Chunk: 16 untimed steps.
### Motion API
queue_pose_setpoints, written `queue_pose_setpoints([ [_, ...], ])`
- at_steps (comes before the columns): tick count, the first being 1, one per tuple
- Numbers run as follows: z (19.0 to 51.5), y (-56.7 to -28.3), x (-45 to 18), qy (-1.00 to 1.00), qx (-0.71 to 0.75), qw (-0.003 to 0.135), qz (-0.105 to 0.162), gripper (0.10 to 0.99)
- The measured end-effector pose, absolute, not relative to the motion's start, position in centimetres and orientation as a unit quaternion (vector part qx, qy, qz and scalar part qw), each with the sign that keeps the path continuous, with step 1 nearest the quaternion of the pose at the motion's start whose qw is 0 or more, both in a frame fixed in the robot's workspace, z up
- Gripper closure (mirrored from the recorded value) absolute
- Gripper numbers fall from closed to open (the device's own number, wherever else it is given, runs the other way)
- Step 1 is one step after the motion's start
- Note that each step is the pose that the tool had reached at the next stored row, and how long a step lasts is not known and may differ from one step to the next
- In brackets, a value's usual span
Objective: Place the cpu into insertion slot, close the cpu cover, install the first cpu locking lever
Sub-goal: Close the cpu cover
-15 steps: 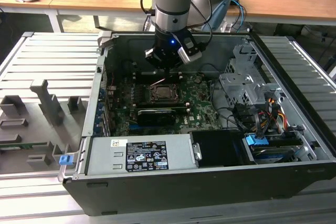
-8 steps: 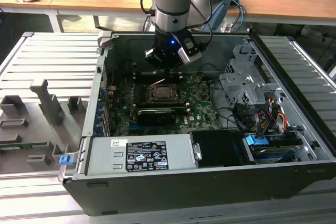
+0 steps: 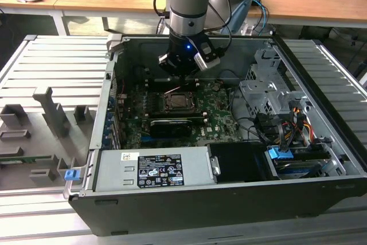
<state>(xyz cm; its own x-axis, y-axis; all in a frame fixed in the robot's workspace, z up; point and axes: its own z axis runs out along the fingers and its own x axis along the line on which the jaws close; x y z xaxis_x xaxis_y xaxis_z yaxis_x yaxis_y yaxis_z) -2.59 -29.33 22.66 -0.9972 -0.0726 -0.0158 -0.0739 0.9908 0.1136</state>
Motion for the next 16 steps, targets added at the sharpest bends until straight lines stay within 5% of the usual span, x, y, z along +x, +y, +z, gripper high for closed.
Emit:
queue_pose_setpoints([
  [16, 22.06, -29.26, -2.48, 0.998, -0.037, 0.006, 0.057, 0.980],
])
